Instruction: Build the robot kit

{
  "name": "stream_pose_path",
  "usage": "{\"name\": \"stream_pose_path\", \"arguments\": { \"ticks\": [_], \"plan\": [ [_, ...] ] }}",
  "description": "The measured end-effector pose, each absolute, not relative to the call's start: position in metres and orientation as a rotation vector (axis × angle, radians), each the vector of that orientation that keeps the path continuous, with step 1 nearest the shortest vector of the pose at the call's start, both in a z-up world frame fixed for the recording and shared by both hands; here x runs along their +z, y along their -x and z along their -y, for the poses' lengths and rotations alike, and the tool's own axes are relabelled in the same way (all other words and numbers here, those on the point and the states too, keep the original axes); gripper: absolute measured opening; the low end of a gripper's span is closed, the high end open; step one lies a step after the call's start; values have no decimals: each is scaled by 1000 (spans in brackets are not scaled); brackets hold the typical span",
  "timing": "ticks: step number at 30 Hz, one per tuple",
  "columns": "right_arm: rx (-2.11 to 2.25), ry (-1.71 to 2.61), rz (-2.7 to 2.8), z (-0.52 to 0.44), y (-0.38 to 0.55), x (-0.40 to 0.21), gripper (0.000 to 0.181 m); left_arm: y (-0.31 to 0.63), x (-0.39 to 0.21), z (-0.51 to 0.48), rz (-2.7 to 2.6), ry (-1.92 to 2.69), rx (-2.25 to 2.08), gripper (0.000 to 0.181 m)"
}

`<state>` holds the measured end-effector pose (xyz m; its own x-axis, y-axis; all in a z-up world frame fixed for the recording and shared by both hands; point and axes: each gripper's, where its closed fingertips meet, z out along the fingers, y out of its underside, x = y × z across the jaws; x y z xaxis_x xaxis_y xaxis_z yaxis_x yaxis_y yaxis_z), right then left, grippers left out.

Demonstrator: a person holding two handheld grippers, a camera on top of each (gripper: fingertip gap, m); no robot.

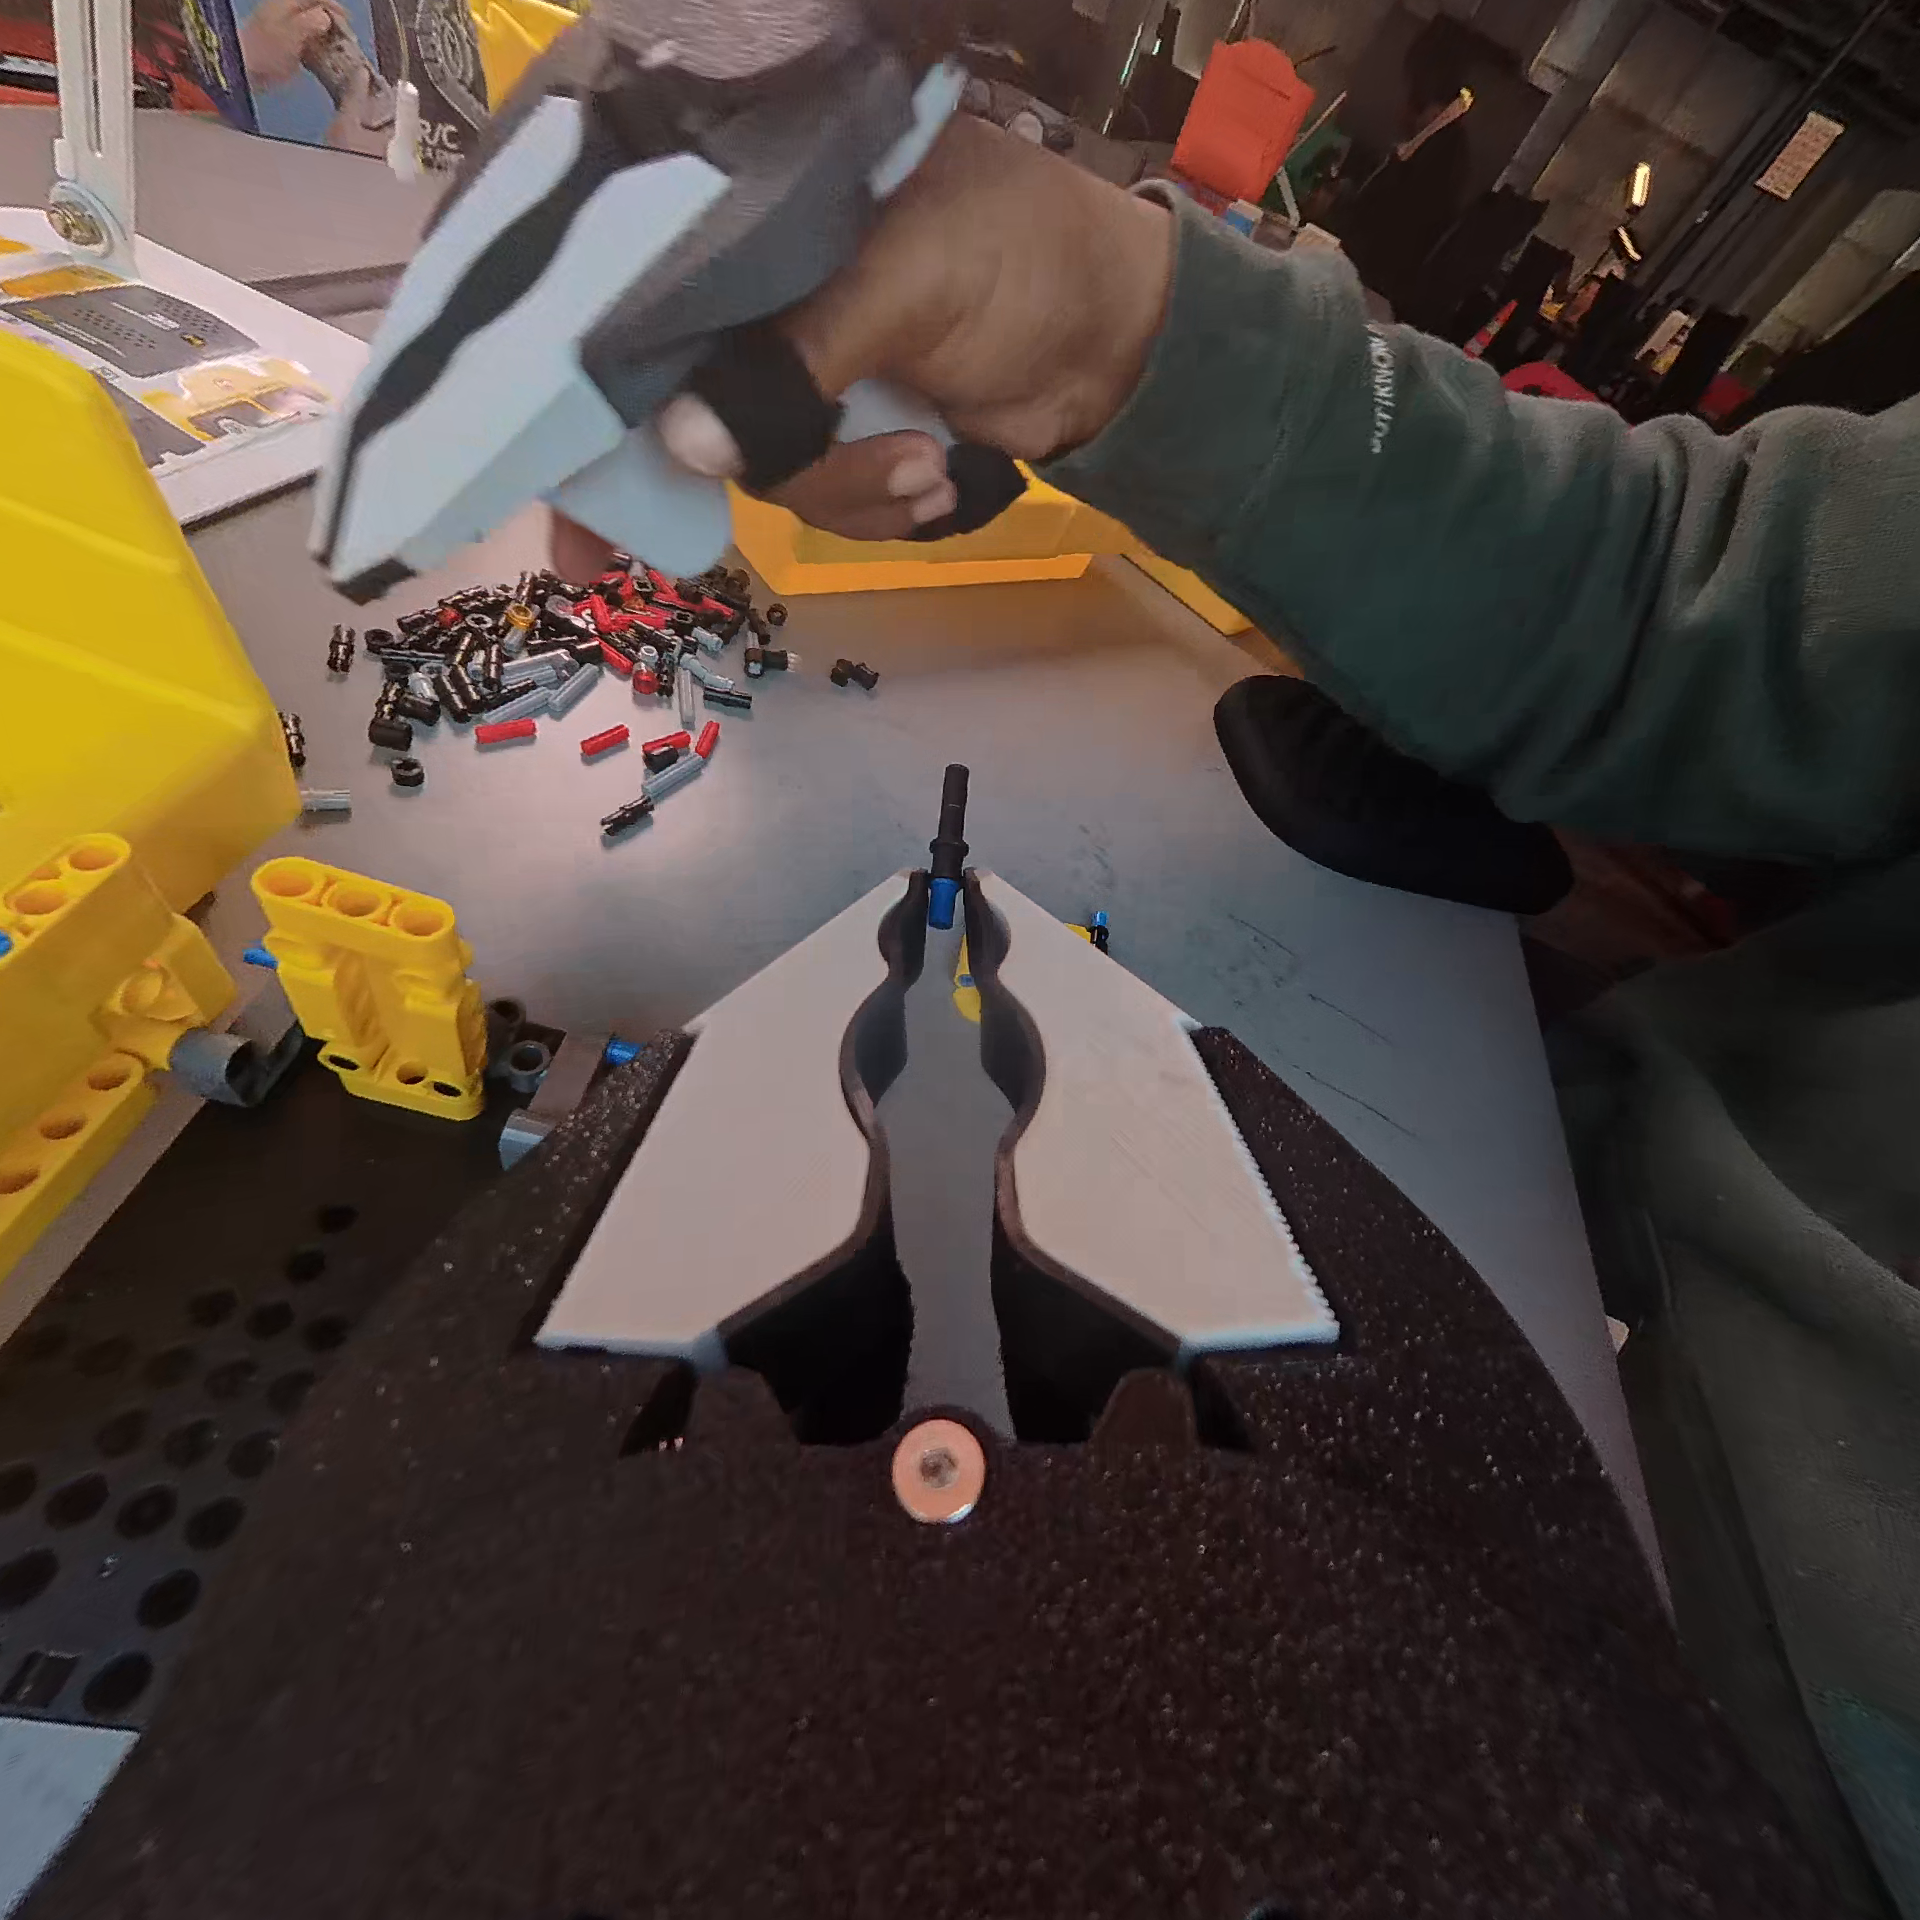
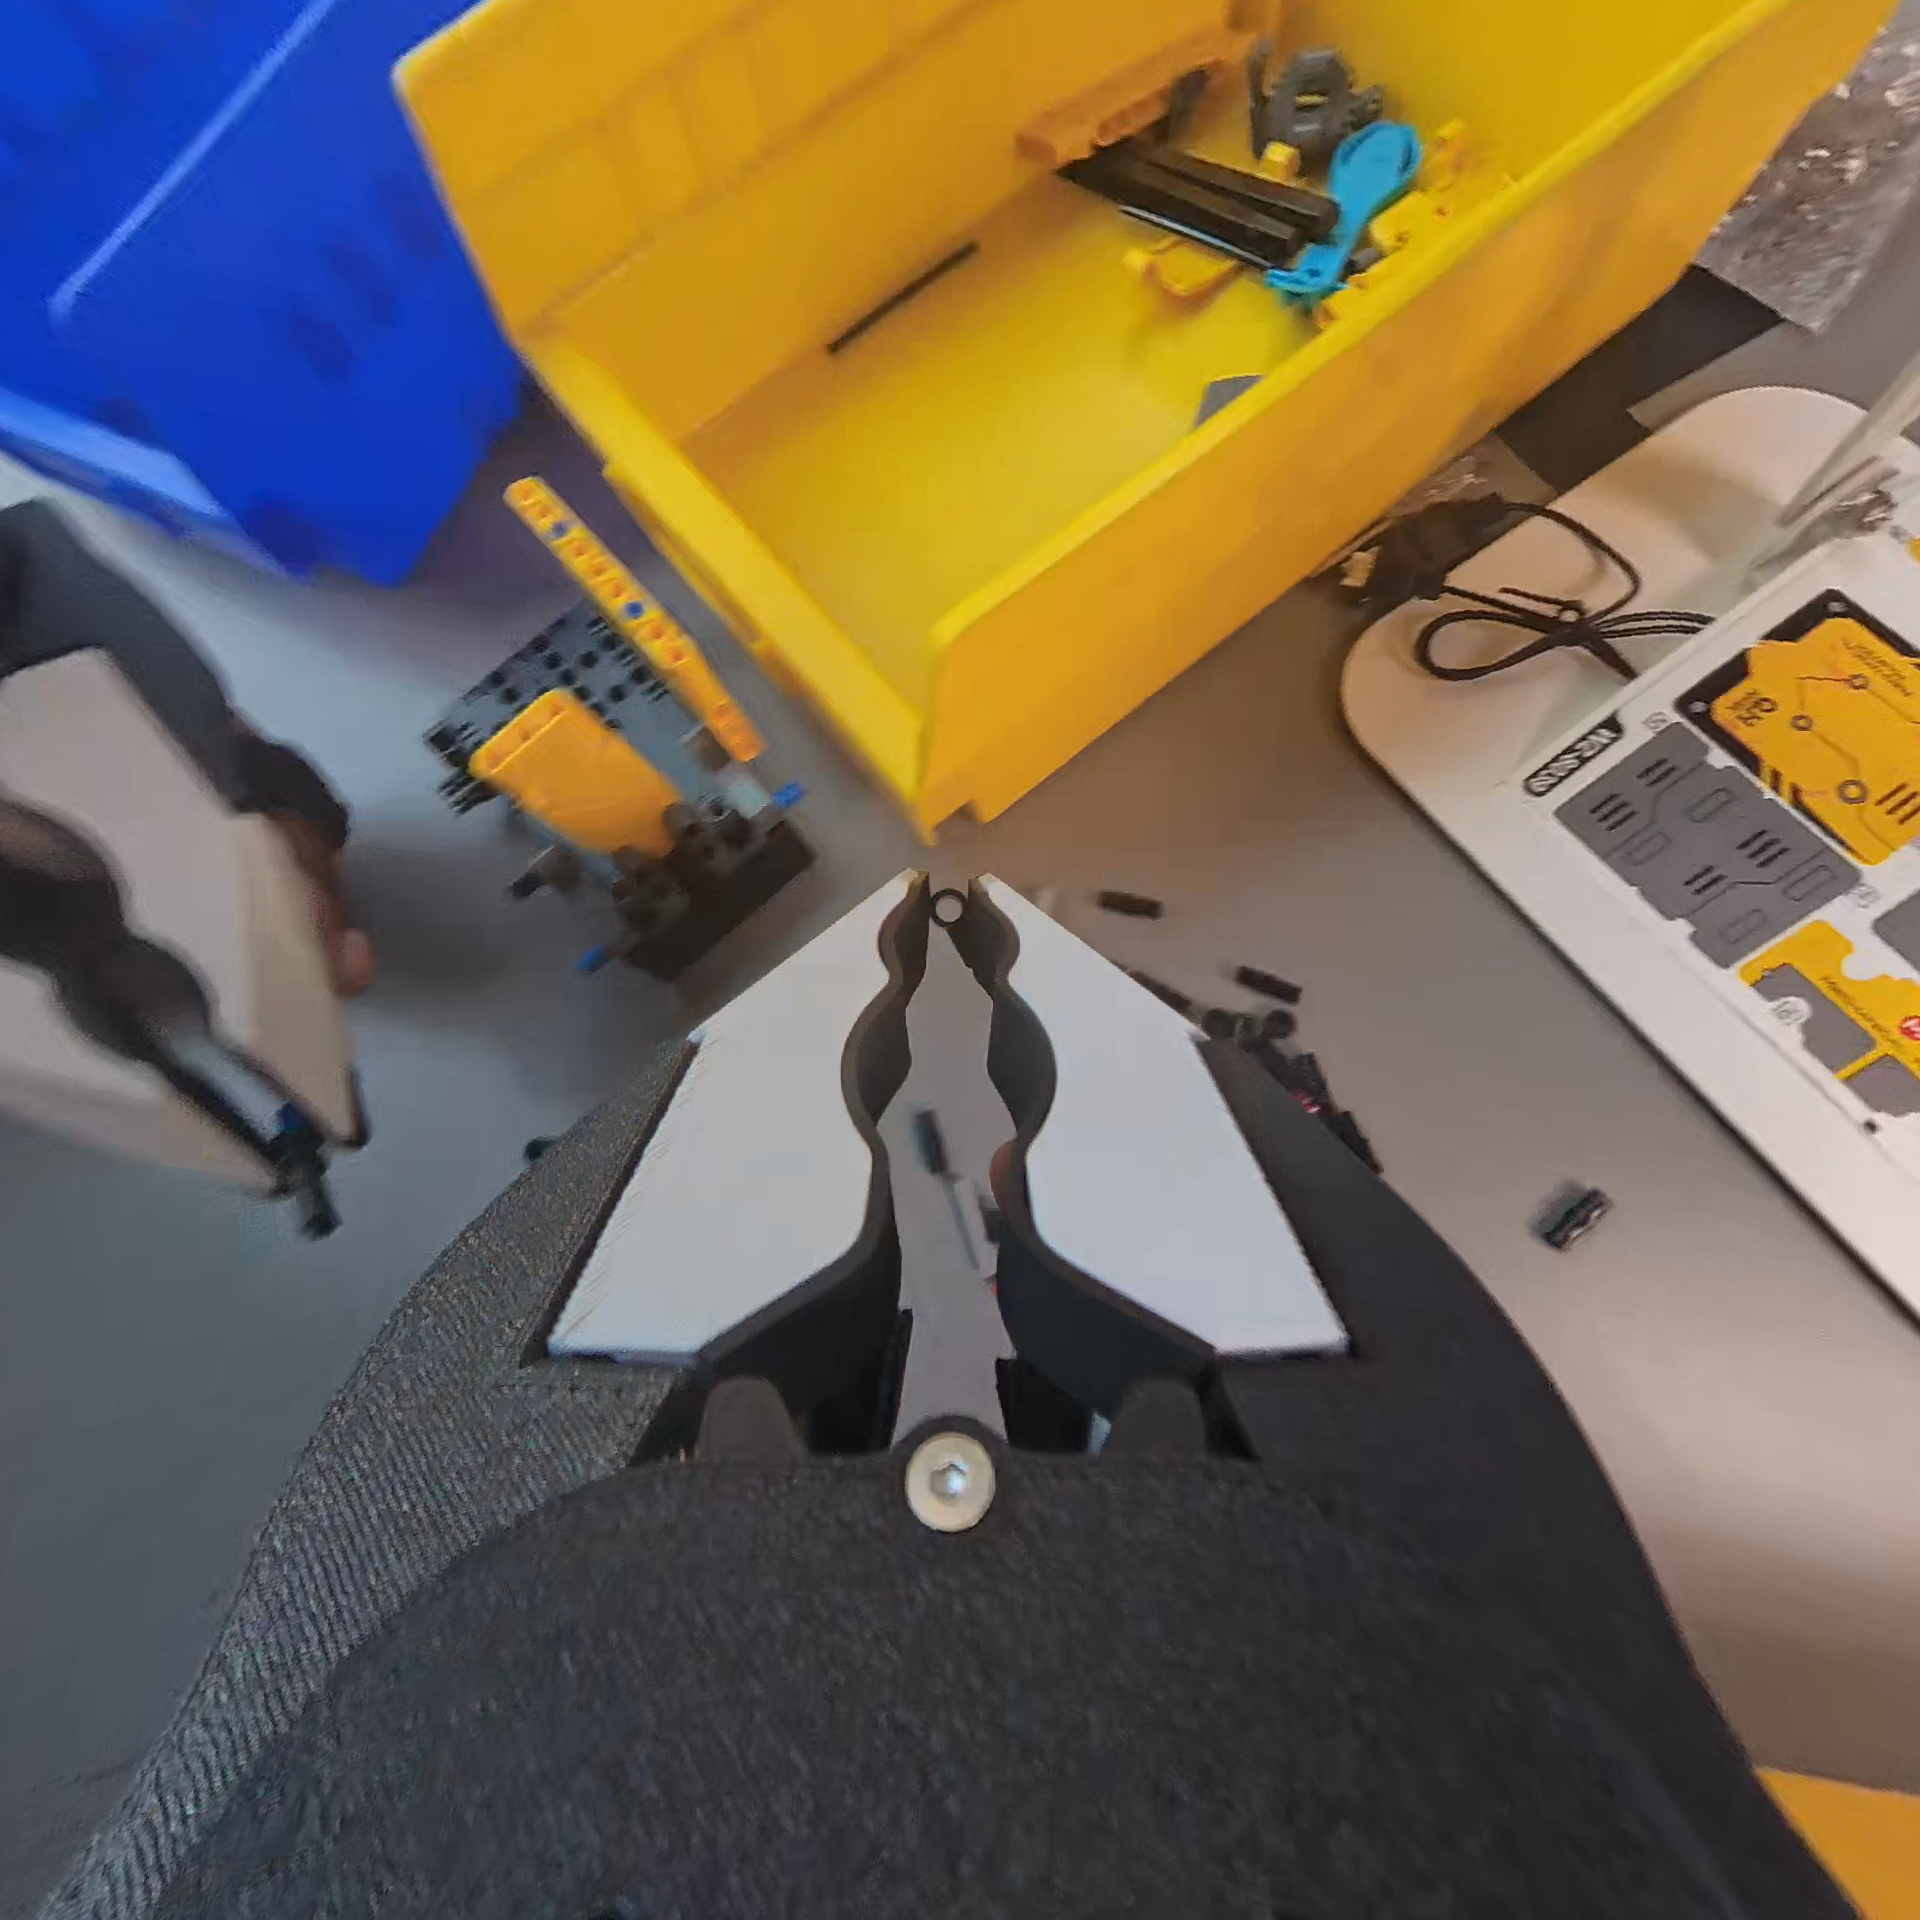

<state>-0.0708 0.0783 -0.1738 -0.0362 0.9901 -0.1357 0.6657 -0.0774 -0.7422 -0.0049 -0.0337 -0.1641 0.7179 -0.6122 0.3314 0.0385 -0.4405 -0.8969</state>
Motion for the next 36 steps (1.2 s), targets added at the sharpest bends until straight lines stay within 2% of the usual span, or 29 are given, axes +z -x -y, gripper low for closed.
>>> {"name": "stream_pose_path", "arguments": {
  "ticks": [7,14,18,24,27,31,36],
  "plan": [
    [967,1585,1962,9,-24,-170,6,2,-160,36,-452,1875,-804,5],
    [861,1468,2239,90,-60,-215,6,-6,-166,37,-484,1887,-798,5],
    [780,1453,2311,98,-62,-240,7,-7,-168,37,-489,1894,-786,5],
    [771,1436,2304,99,-61,-242,8,-8,-168,38,-499,1894,-787,6],
    [769,1416,2320,99,-65,-241,16,-10,-168,39,-519,1897,-780,6],
    [736,1394,2370,96,-68,-235,18,-11,-167,41,-542,1899,-779,6],
    [603,1225,2524,97,-67,-238,19,-13,-169,42,-551,1908,-793,5]
  ]
}}
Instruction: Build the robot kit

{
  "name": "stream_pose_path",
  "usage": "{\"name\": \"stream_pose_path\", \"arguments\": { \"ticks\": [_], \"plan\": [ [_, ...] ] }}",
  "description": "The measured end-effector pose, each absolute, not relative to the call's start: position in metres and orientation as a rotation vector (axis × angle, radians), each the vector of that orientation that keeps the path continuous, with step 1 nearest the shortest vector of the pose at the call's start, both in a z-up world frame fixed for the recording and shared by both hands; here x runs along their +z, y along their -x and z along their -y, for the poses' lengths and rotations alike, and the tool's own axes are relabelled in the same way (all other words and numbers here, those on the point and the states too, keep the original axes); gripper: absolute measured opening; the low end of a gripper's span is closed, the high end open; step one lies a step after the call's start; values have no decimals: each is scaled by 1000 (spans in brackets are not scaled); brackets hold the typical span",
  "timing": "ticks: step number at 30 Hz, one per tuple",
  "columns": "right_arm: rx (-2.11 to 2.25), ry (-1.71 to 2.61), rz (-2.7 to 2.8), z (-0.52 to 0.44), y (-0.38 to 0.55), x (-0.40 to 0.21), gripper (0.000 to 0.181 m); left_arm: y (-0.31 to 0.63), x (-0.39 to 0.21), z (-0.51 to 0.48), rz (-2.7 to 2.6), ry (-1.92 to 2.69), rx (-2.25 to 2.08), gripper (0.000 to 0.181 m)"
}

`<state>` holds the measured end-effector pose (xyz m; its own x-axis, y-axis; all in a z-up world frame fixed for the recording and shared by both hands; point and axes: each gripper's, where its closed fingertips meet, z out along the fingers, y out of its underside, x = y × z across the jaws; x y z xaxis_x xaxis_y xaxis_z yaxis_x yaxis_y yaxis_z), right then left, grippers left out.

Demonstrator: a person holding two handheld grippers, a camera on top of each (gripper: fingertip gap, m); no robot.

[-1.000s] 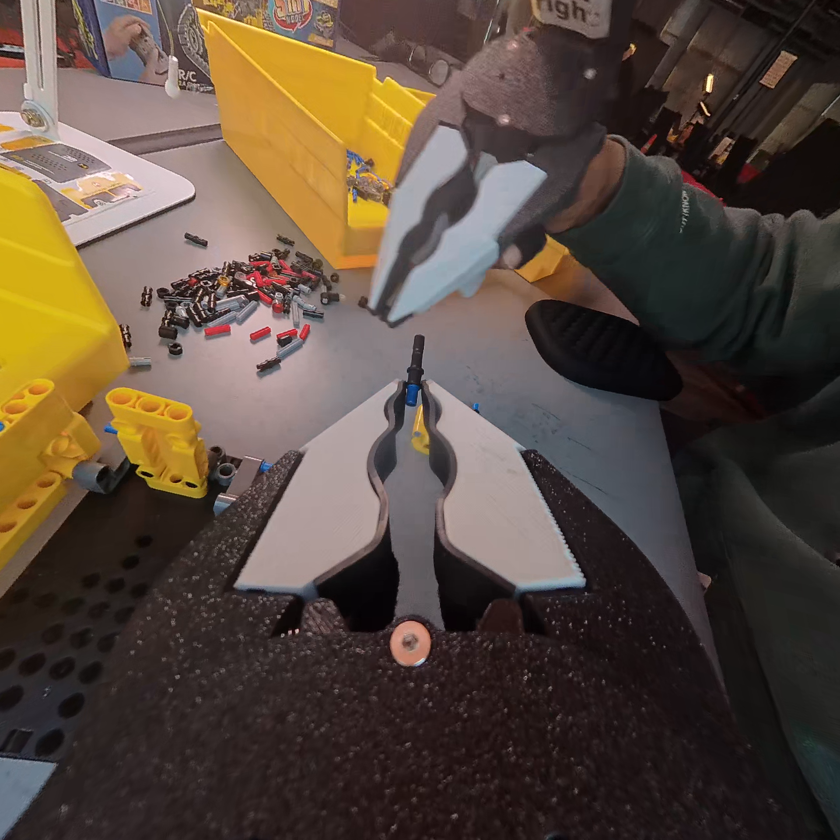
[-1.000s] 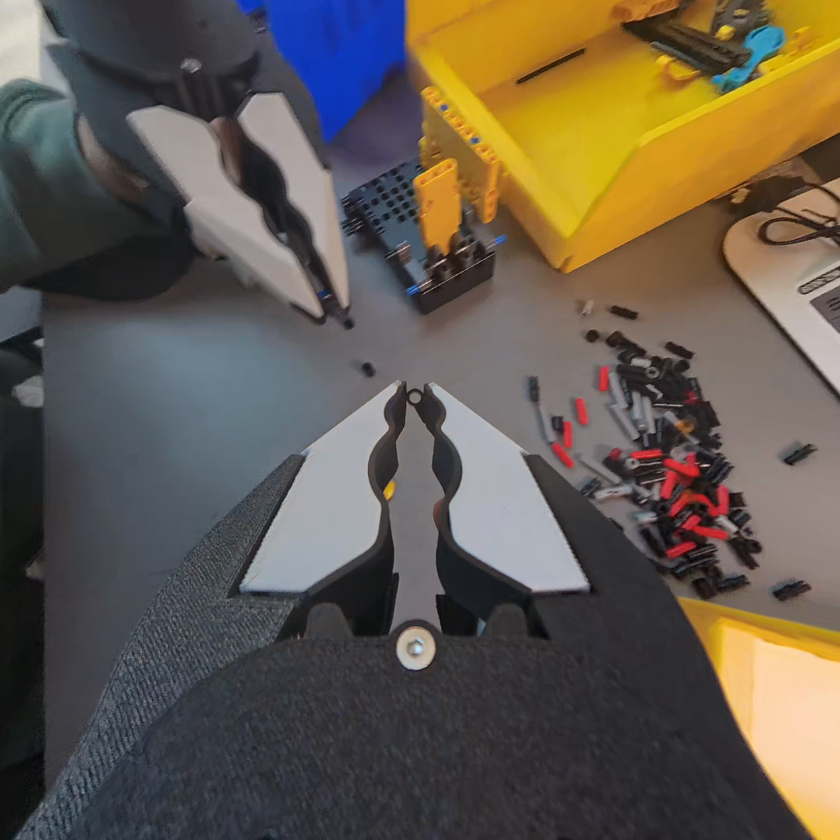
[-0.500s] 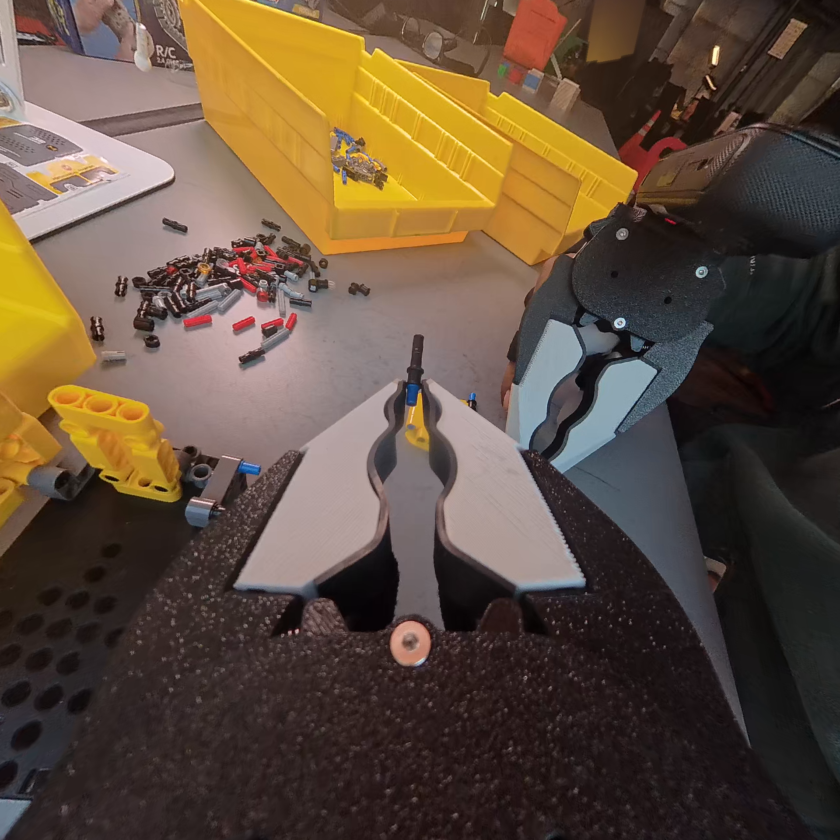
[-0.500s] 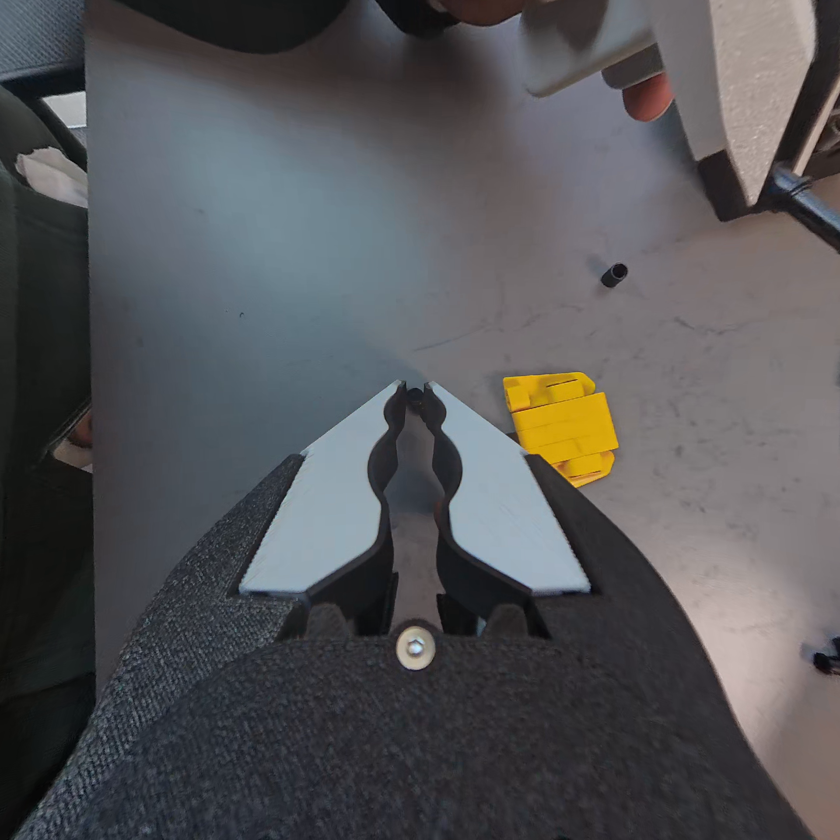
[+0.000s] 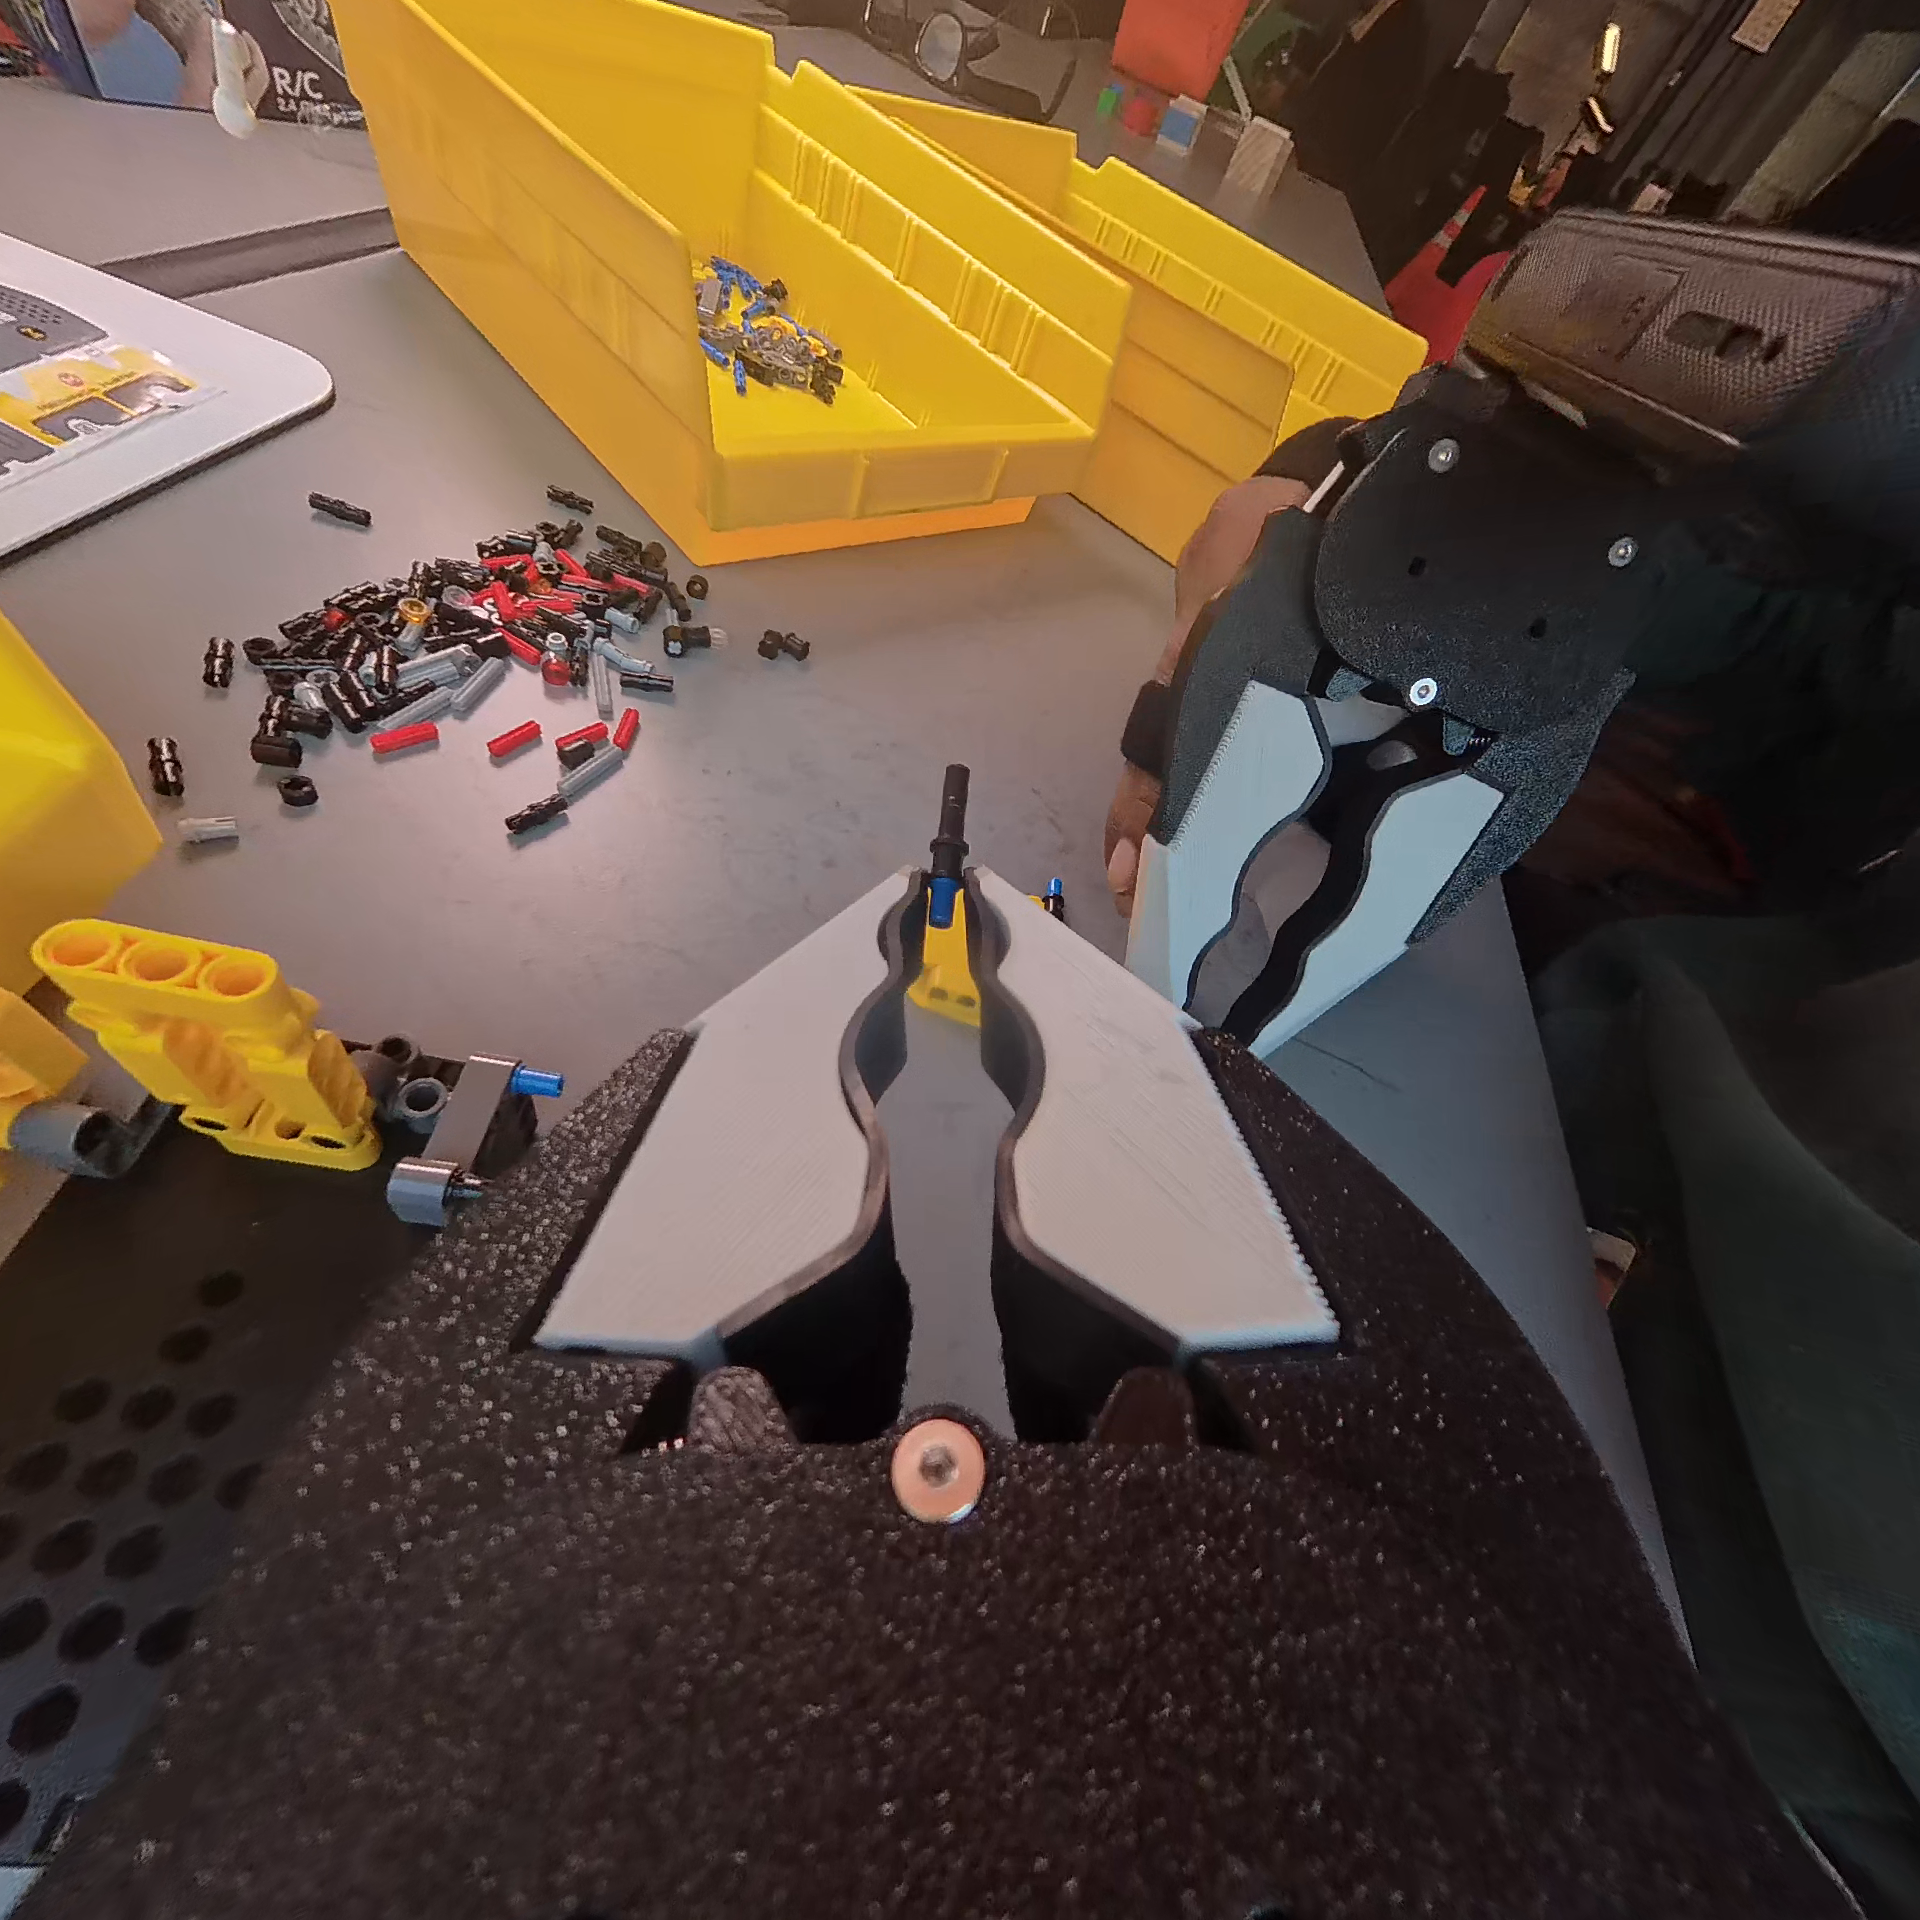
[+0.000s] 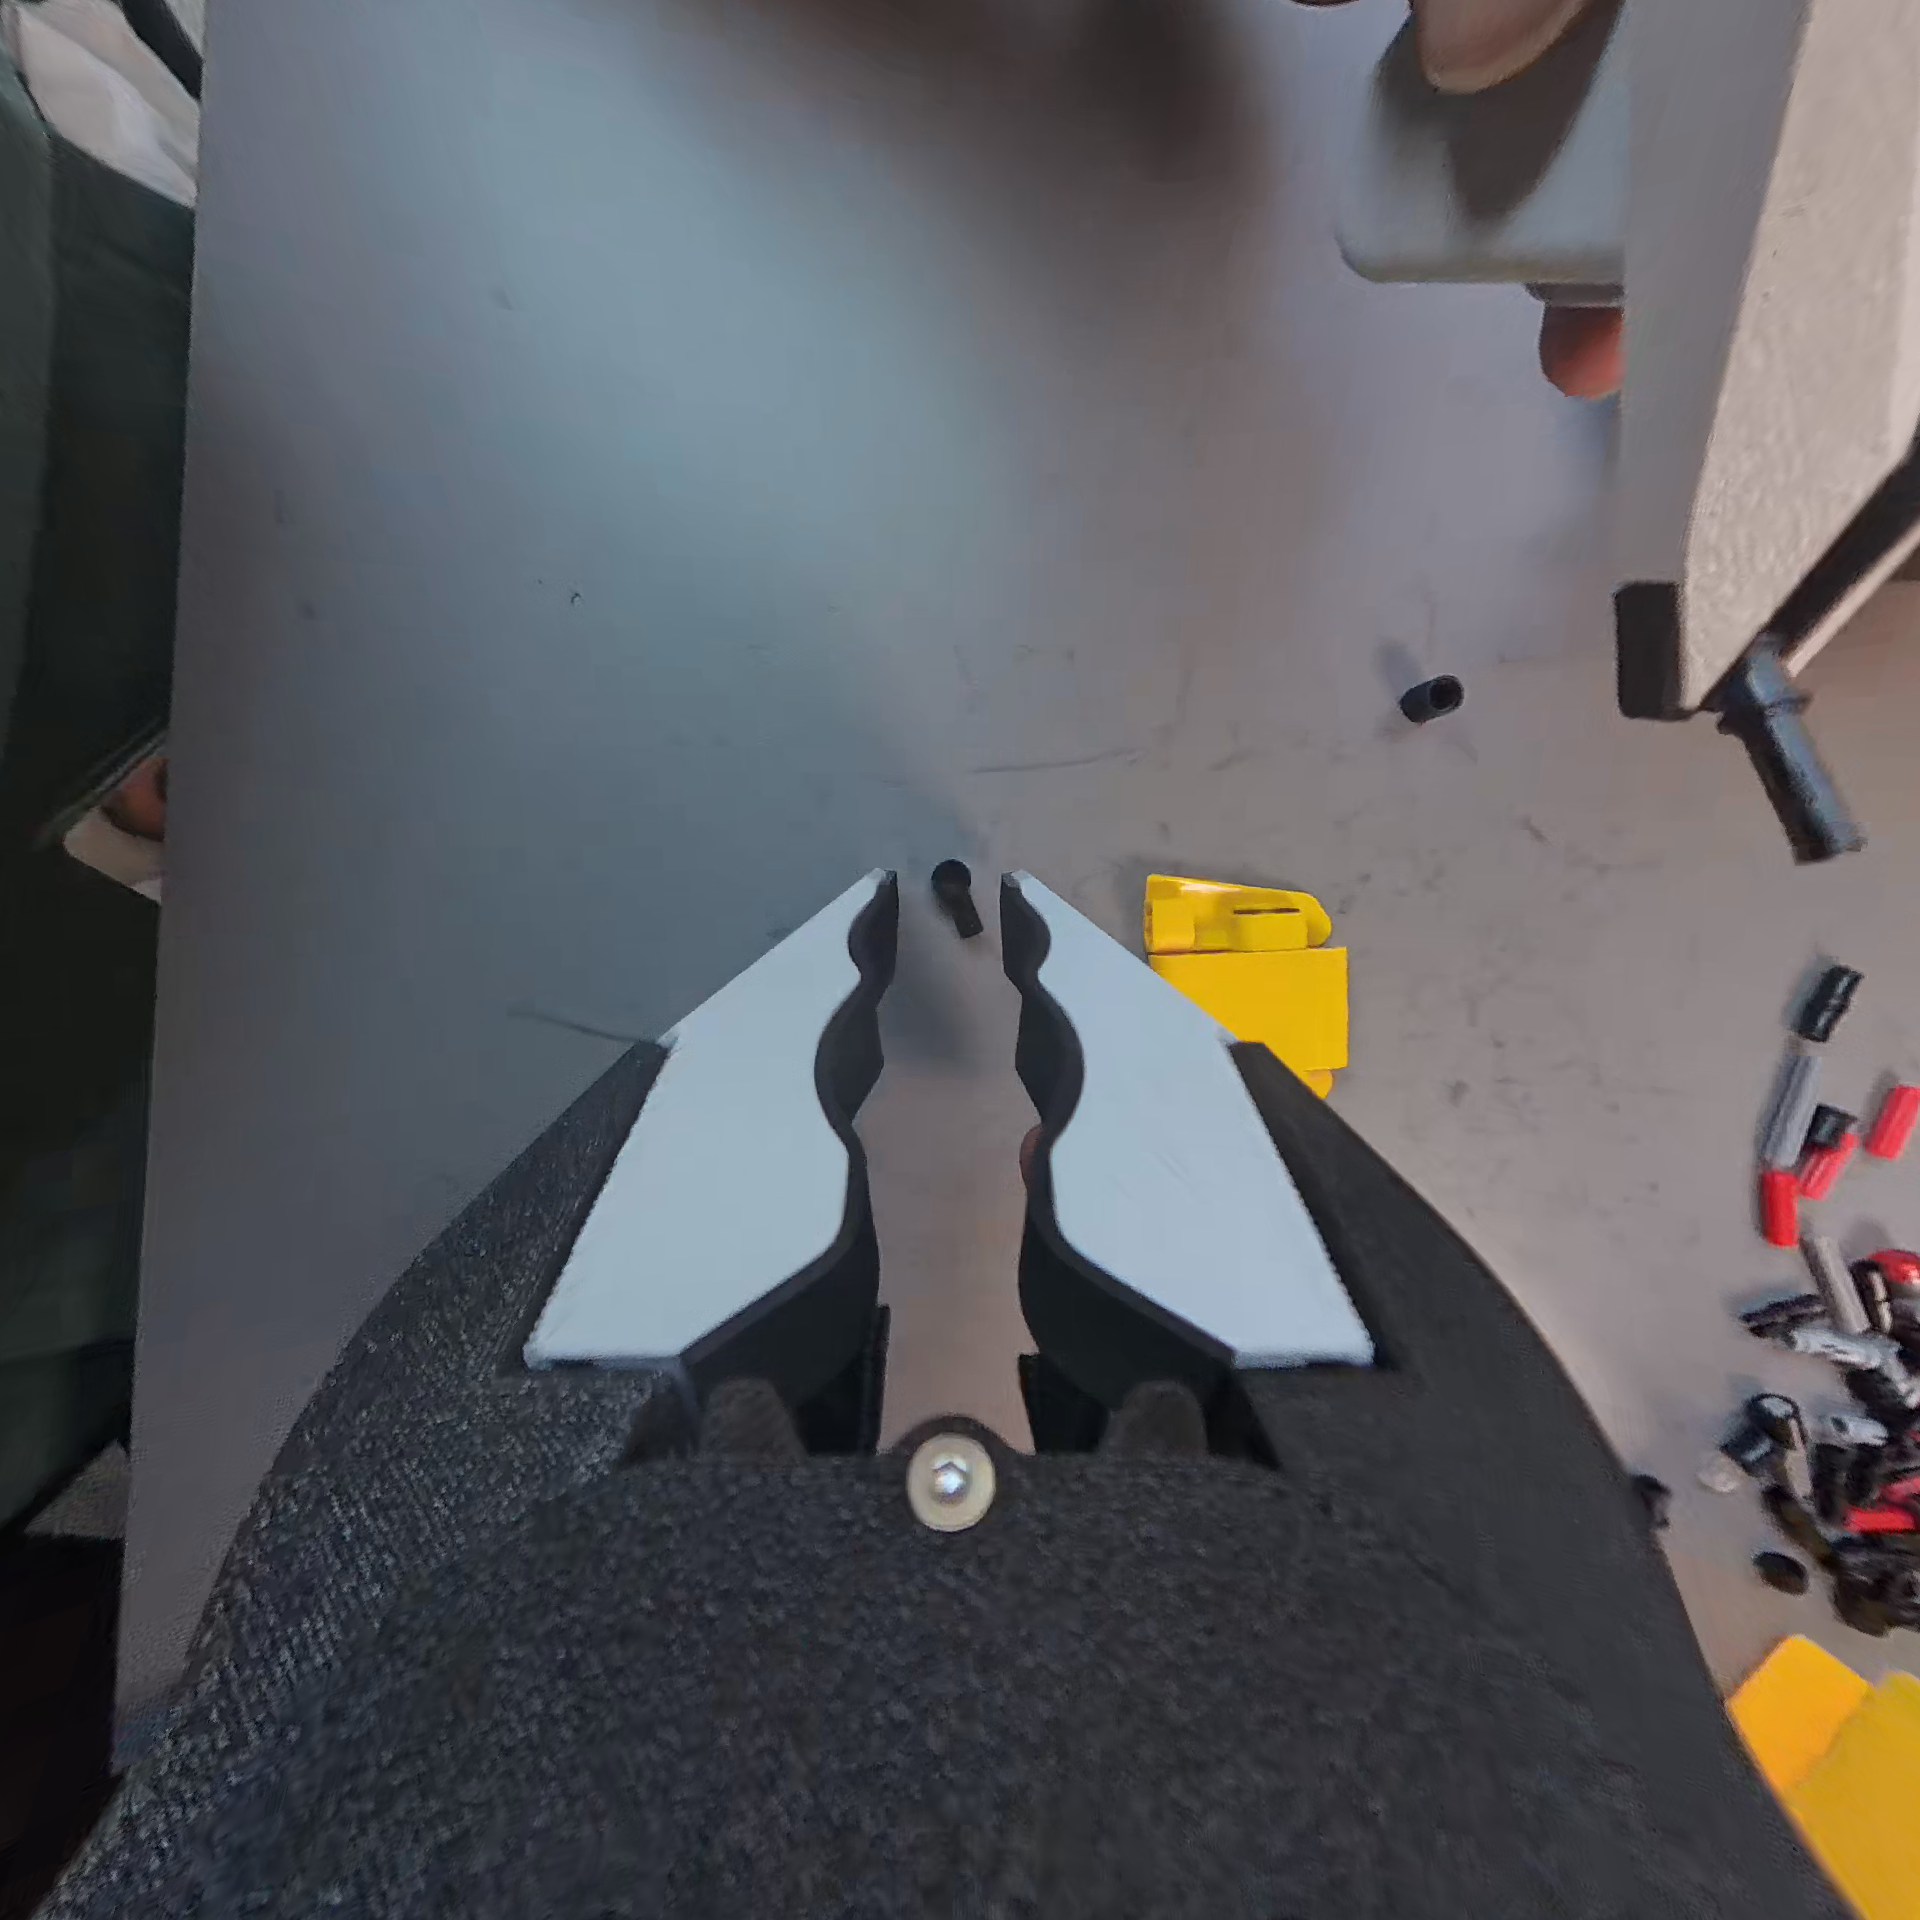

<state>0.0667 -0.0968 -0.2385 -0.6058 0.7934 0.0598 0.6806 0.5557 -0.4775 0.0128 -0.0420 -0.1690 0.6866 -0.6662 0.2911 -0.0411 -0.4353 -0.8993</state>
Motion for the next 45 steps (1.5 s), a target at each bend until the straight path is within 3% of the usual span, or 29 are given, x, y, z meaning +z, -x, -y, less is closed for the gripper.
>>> {"name": "stream_pose_path", "arguments": {
  "ticks": [7,15,20,24,45],
  "plan": [
    [491,1028,2741,96,-67,-243,15,-15,-174,44,-570,1930,-802,5],
    [714,1094,2688,102,-67,-242,6,-15,-174,44,-561,1926,-830,5],
    [1440,1220,2004,76,-42,-150,6,-17,-154,47,-553,1831,-885,5],
    [1720,1178,1496,35,-45,-101,6,-23,-136,53,-551,1759,-942,5],
    [2075,1267,1427,43,-37,-124,6,-39,-140,57,-517,1796,-1036,4]
  ]
}}
